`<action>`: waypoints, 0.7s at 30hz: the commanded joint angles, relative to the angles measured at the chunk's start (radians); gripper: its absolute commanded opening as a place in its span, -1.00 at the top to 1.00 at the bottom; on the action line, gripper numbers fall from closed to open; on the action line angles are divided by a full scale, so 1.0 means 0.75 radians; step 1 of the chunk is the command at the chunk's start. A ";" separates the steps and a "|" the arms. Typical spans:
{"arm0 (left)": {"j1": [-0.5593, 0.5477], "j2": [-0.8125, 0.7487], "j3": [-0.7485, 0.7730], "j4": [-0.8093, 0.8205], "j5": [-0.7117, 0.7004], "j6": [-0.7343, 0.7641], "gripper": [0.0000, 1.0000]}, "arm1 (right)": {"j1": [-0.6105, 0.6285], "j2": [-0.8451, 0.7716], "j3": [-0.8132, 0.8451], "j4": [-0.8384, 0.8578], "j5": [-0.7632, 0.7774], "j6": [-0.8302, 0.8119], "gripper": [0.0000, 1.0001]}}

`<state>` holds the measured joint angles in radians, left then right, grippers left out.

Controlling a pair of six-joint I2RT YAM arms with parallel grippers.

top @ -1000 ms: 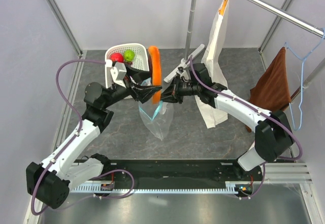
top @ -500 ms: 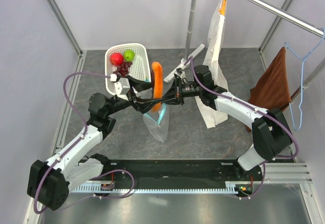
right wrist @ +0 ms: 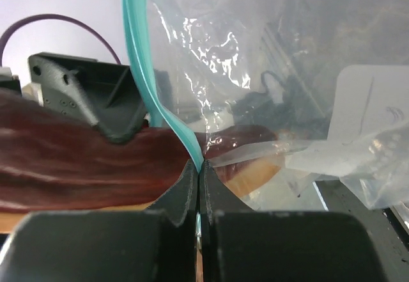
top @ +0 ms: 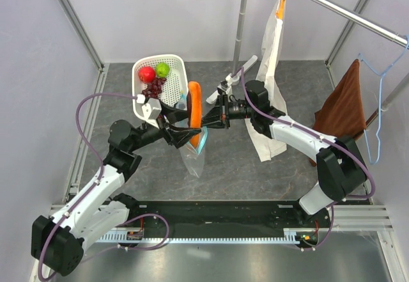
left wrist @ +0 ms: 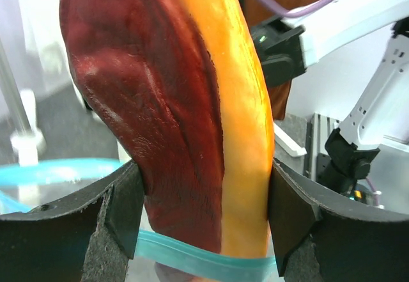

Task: Place the food in the zip-top bag and seal the zipper
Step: Place the fake food in the zipper food storage bag.

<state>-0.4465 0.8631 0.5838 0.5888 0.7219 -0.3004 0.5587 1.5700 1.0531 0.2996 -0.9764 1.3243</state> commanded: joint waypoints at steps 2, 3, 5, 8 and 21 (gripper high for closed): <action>-0.004 -0.038 0.156 -0.338 -0.036 -0.105 -0.54 | -0.004 -0.044 0.011 0.099 -0.032 -0.015 1.00; -0.004 -0.050 0.172 -0.386 -0.014 -0.111 -0.64 | -0.004 -0.046 0.007 0.108 -0.032 -0.013 1.00; -0.004 -0.079 0.232 -0.522 -0.013 -0.113 -0.99 | -0.004 -0.046 -0.003 0.134 -0.036 -0.009 1.00; -0.004 -0.132 0.305 -0.652 -0.113 -0.092 -0.99 | -0.002 -0.050 -0.021 0.181 -0.036 0.022 1.00; -0.004 -0.144 0.379 -1.405 -0.672 -0.058 -0.44 | -0.004 -0.060 -0.042 0.275 -0.038 0.093 1.00</action>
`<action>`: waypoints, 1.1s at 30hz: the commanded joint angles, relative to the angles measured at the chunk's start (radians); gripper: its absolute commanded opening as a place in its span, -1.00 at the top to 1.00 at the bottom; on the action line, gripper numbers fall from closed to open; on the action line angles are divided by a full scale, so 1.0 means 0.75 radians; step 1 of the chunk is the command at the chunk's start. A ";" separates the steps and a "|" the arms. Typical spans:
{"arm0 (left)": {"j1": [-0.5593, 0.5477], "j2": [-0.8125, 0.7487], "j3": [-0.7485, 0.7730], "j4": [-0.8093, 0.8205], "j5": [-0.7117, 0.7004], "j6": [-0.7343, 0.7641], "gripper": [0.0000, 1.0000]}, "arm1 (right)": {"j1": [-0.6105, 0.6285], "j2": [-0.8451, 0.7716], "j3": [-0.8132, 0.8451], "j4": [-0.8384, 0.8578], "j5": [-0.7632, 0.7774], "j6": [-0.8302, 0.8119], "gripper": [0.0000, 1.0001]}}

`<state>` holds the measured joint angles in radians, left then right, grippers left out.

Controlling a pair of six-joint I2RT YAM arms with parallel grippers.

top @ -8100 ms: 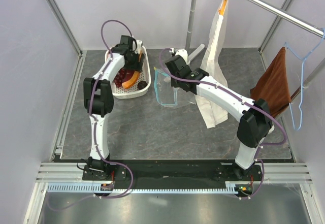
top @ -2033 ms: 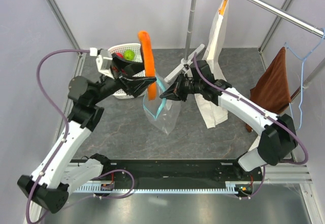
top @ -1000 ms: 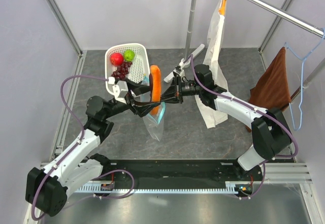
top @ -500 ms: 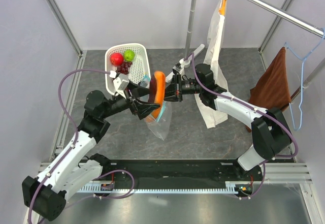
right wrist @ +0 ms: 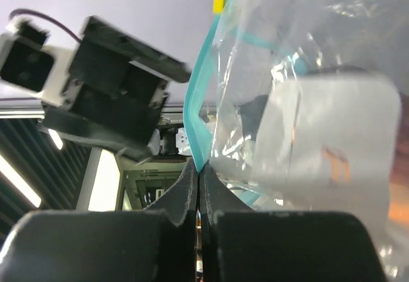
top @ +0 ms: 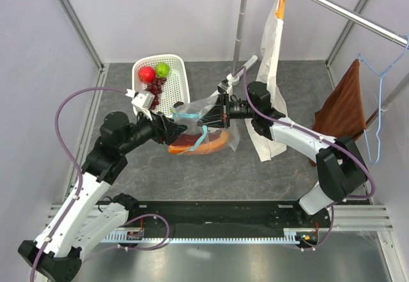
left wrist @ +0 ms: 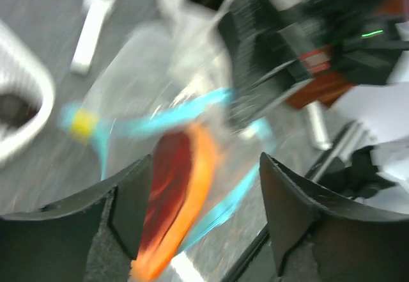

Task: Place the food in the zip-top bag and seal the zipper
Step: Place the fake food in the zipper food storage bag, then adjust the zipper food storage bag at the center of the board.

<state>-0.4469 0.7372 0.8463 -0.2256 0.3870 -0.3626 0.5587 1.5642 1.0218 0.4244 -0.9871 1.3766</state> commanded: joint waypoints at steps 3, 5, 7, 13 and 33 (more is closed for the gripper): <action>-0.003 -0.038 -0.010 -0.364 -0.242 0.009 -0.43 | -0.004 -0.049 0.000 0.109 -0.026 0.022 1.00; -0.003 -0.069 -0.034 -0.386 -0.301 0.007 -0.40 | -0.004 -0.049 0.000 0.109 -0.028 0.024 1.00; -0.001 -0.061 -0.034 -0.449 -0.378 -0.017 -0.35 | -0.004 -0.051 0.002 0.101 -0.028 0.020 1.00; 0.113 -0.079 -0.038 -0.562 -0.327 -0.126 -0.31 | -0.004 -0.065 0.018 0.038 0.003 -0.015 1.00; 0.197 -0.083 -0.183 -0.472 0.008 -0.427 -0.42 | -0.007 -0.061 0.035 -0.016 0.044 -0.046 1.00</action>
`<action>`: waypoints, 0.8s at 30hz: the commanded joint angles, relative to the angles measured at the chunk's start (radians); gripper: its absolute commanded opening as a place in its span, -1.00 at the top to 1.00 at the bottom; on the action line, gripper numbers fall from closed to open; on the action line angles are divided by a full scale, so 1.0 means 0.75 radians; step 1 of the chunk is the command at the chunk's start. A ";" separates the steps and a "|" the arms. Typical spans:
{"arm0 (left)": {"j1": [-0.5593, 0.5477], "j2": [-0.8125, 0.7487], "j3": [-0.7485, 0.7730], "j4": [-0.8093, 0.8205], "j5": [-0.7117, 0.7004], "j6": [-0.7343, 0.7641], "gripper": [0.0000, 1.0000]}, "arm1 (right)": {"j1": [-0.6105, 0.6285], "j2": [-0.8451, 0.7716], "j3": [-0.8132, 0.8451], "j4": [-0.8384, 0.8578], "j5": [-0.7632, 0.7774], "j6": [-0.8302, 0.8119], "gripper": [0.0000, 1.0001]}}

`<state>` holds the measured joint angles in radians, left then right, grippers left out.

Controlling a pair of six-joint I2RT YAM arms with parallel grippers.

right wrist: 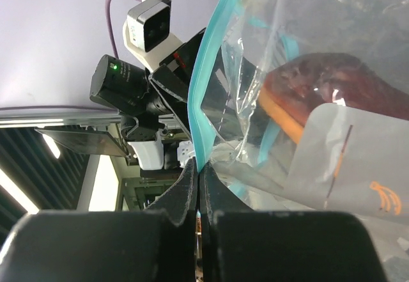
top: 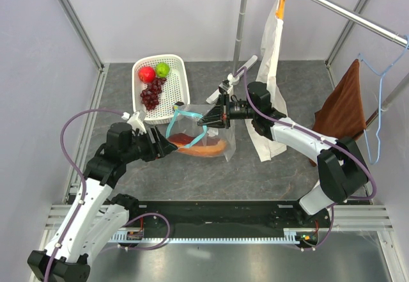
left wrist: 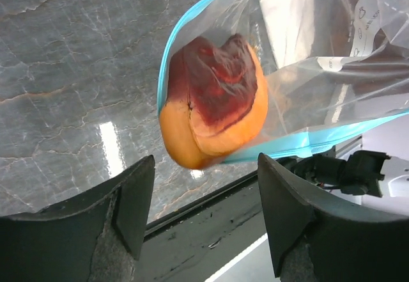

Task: Place the food in the zip-top bag and seal the zipper
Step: Adjust the zipper food storage bag at the center of the board.

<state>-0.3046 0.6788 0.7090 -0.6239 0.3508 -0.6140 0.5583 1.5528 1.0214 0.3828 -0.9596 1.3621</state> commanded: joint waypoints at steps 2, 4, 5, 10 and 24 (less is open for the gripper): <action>0.007 0.001 0.004 0.081 0.050 -0.096 -0.35 | -0.004 -0.048 0.033 0.030 0.009 -0.035 1.00; 0.009 0.015 0.016 0.091 0.046 -0.087 -0.29 | 0.004 -0.050 0.031 0.013 0.007 -0.055 1.00; 0.007 0.023 0.020 0.102 0.048 -0.087 -0.28 | 0.004 -0.050 0.031 0.001 0.009 -0.057 1.00; 0.007 0.072 0.008 0.145 0.083 -0.091 -0.21 | 0.021 -0.050 0.023 0.007 0.013 -0.051 1.00; 0.009 0.087 -0.019 0.186 0.078 -0.130 -0.11 | 0.031 -0.041 0.025 0.001 0.009 -0.055 1.00</action>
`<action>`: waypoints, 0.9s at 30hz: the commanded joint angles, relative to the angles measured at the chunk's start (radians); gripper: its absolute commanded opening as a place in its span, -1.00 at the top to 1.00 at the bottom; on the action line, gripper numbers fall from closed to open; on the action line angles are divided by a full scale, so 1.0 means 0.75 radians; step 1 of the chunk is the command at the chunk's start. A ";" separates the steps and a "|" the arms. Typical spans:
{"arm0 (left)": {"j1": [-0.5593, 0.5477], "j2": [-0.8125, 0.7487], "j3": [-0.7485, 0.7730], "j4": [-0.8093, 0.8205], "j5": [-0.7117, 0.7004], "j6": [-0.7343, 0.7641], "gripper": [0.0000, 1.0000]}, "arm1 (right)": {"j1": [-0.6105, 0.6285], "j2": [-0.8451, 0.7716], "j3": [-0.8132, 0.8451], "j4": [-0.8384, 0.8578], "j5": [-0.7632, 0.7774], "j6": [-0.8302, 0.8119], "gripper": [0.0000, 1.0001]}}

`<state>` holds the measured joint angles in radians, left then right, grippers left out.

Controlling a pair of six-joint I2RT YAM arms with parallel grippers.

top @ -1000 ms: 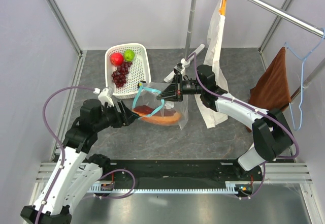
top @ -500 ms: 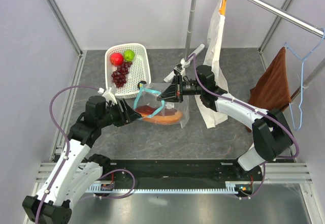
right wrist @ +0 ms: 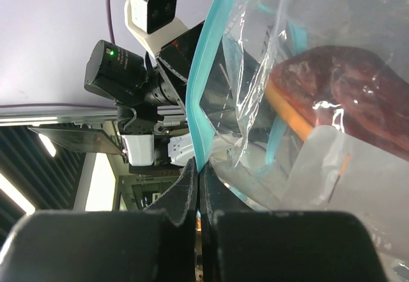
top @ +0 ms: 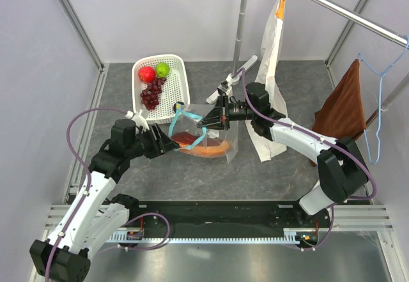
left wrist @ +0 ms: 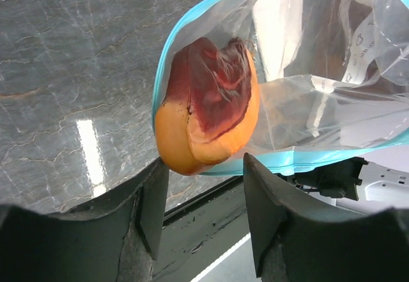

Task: Place the food in the zip-top bag and seal the zipper
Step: Adjust the zipper food storage bag at the center of the board.

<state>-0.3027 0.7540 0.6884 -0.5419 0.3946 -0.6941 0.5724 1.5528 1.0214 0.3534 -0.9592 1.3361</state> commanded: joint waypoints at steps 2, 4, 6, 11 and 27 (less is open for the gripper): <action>0.007 -0.011 0.015 0.074 0.028 -0.009 -0.01 | 0.016 -0.041 0.019 0.036 0.011 -0.023 1.00; 0.005 -0.011 0.021 0.074 0.042 0.003 0.14 | 0.032 -0.041 0.017 0.018 0.011 -0.045 1.00; 0.005 -0.001 0.033 0.072 0.075 0.038 0.28 | 0.043 -0.041 0.031 -0.027 0.017 -0.090 1.00; 0.003 0.030 0.107 0.017 0.179 0.215 0.84 | 0.063 -0.043 0.129 -0.309 0.070 -0.360 1.00; 0.025 -0.015 0.131 -0.096 0.177 0.255 -0.01 | 0.069 -0.033 0.156 -0.400 0.146 -0.452 1.00</action>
<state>-0.3008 0.7860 0.7658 -0.6075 0.5148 -0.4858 0.6197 1.5528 1.0950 0.0364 -0.8665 1.0199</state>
